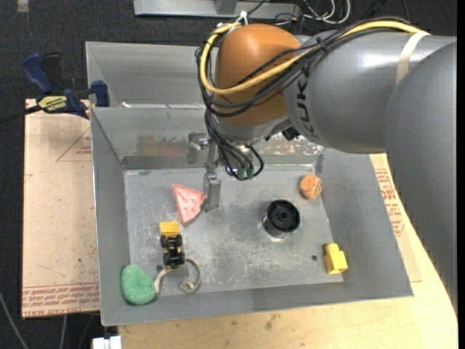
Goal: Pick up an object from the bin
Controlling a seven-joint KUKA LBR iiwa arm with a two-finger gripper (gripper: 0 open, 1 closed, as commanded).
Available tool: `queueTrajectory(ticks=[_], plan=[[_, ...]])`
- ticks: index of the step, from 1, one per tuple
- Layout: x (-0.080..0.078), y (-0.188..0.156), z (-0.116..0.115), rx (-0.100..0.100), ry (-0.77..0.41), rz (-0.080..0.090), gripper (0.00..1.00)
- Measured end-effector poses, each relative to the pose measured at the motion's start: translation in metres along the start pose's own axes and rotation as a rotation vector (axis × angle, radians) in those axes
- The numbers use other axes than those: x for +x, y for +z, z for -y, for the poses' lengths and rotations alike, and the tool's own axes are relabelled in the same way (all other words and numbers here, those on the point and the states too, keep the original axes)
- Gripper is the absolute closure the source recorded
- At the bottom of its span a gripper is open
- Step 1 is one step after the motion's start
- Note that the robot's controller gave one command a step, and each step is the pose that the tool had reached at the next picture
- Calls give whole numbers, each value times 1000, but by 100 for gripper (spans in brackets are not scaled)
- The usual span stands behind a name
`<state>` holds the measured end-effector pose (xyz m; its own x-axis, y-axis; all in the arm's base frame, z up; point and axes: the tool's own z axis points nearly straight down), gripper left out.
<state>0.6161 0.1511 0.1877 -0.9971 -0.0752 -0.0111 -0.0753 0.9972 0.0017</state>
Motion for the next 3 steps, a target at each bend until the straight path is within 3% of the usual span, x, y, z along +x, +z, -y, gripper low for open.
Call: queueTrajectory(ticks=[1,2,3], plan=[[32,37,6,-1,-248,-11,0],[30,86,-1,-1,-323,-2,0],[28,116,-22,-2,-452,-12,0]])
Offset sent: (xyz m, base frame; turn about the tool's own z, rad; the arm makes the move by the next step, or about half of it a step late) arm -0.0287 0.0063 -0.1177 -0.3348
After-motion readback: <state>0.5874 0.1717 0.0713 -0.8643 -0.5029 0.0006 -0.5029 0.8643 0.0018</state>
